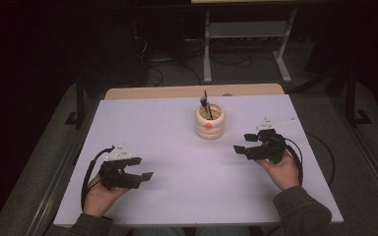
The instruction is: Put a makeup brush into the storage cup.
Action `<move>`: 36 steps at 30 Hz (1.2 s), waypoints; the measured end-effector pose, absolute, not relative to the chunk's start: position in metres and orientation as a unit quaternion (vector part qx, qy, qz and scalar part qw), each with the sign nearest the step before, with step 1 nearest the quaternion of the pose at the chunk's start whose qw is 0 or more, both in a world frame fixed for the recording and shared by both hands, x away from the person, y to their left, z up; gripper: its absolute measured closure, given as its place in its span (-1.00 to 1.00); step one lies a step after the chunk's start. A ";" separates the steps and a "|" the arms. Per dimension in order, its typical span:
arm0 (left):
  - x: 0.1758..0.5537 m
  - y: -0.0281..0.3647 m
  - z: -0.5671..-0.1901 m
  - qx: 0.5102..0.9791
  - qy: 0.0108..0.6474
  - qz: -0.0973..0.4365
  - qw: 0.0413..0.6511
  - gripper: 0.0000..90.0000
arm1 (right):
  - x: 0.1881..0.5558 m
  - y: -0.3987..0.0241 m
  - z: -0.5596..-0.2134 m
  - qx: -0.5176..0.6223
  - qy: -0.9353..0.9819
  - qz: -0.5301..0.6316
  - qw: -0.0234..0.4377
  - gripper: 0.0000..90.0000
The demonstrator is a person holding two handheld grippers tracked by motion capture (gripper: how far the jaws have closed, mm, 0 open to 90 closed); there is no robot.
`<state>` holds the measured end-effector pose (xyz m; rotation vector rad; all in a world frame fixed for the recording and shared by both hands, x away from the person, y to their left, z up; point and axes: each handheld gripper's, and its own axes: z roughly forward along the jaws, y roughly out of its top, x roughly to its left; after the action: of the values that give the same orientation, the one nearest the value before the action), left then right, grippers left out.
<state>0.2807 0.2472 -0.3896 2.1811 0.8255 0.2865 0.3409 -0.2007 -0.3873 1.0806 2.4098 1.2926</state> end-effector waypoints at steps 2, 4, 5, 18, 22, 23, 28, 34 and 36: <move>0.280 0.247 -0.390 0.855 0.327 0.111 0.386 -0.33 | 0.340 -0.201 -0.388 0.362 0.815 0.440 0.105 -0.29; 0.280 0.249 -0.390 0.855 0.326 0.115 0.387 -0.33 | 0.333 -0.203 -0.389 0.364 0.813 0.443 0.103 -0.30; 0.279 0.249 -0.391 0.855 0.325 0.116 0.388 -0.34 | 0.331 -0.203 -0.390 0.360 0.813 0.446 0.106 -0.30; 0.272 0.252 -0.394 0.847 0.334 0.127 0.393 -0.38 | 0.304 -0.208 -0.399 0.361 0.810 0.451 0.106 -0.37; 0.270 0.254 -0.395 0.845 0.337 0.128 0.394 -0.38 | 0.298 -0.211 -0.404 0.362 0.809 0.452 0.106 -0.38; 0.269 0.254 -0.395 0.844 0.338 0.127 0.397 -0.38 | 0.297 -0.211 -0.405 0.363 0.807 0.454 0.106 -0.38; 0.268 0.256 -0.397 0.844 0.338 0.128 0.396 -0.39 | 0.290 -0.215 -0.408 0.365 0.805 0.455 0.108 -0.38; 0.263 0.259 -0.398 0.843 0.339 0.128 0.397 -0.39 | 0.283 -0.218 -0.411 0.368 0.802 0.457 0.108 -0.41; 0.262 0.260 -0.400 0.841 0.340 0.127 0.400 -0.39 | 0.281 -0.220 -0.412 0.369 0.802 0.457 0.111 -0.41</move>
<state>0.2620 0.2595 -0.3995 2.1286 0.8607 0.3211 0.2811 -0.2197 -0.4123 1.0832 2.3559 1.3423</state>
